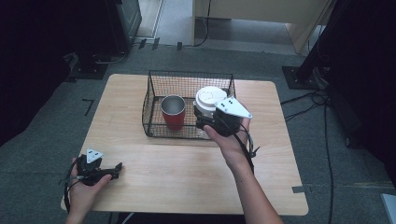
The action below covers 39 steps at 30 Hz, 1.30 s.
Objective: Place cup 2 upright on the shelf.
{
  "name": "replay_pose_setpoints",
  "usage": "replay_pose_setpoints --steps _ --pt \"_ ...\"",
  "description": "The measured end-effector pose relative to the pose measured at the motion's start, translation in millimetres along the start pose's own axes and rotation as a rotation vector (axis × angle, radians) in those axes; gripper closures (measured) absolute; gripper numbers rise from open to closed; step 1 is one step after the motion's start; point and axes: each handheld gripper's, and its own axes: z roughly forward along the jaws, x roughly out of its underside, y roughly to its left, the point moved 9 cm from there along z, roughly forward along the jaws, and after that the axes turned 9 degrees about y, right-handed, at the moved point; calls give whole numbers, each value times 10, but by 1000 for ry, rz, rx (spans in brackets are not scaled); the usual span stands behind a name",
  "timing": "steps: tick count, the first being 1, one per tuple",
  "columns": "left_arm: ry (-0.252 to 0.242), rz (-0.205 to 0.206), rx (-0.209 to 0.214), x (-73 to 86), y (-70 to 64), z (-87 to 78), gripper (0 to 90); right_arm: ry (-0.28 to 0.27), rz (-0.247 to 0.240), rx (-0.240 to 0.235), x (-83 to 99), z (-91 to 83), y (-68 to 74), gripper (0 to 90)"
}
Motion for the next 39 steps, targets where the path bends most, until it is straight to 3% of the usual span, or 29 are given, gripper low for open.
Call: replay_pose_setpoints --steps 8,23,31,34,39 --pt "0 1 0 0 0 0 2 -9 -10 22 -121 136 -62 161" --pt "-2 8 5 -1 -6 0 1 -13 29 77 -189 470 -268 161" --pt "0 9 7 1 -7 -2 2 13 38 105 -138 698 -400 161" --pt "-1 10 9 1 -8 -1 2 24 71 105 -109 781 -437 161" --pt "-2 8 11 0 -9 -2 2 45 67 120 -39 946 -484 161"
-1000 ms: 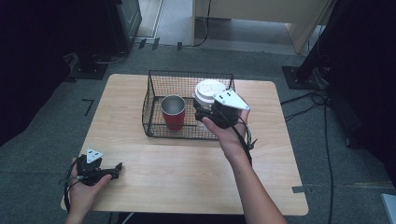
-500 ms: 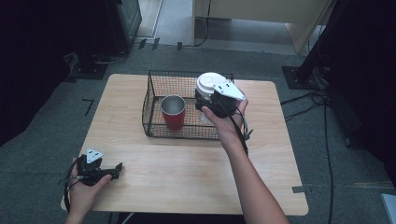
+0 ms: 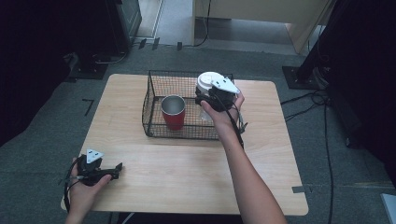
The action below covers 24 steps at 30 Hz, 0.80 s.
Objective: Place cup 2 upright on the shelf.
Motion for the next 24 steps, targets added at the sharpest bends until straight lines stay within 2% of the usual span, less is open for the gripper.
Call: replay_pose_setpoints --steps 9,16,20,24 --pt "-1 2 2 -1 -3 0 2 52 0 14 151 270 -48 161" --pt "0 5 3 0 -5 0 2 93 -10 11 268 391 -35 161" --pt "0 6 4 0 -6 0 2 106 13 4 308 428 -33 160" --pt "0 6 2 0 -7 1 2 129 -18 1 351 452 -2 160"
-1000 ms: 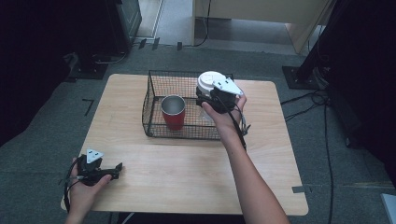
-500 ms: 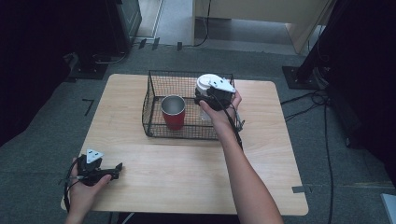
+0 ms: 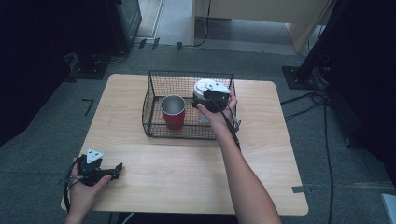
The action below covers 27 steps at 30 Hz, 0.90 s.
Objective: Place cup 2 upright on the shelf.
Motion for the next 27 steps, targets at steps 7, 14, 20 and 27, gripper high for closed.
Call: replay_pose_setpoints --steps 7,14,20,27 --pt "3 2 -3 1 -2 1 2 62 -5 -13 78 51 1 160" --pt "2 2 -2 1 -2 1 2 89 -18 -22 121 41 1 159" --pt "4 3 -3 2 -2 0 2 107 -6 -17 180 -17 -11 159" --pt "4 4 -3 3 -2 0 2 140 21 17 259 -77 -28 140"
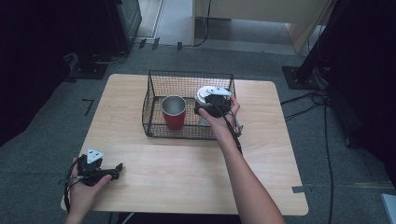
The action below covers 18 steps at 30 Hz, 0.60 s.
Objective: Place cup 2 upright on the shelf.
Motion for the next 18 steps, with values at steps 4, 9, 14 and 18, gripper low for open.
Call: replay_pose_setpoints --steps 4,9,14,18 --pt "-2 -2 0 -2 -2 1 2 1 2 5 29 -26 32 91" --pt "-2 -2 1 -2 -2 1 2 1 20 5 50 -65 67 35" --pt "-2 -2 1 -2 -2 1 2 4 9 35 73 -109 107 0" --pt "-2 -2 1 -2 -2 1 2 19 18 54 93 -140 132 0"
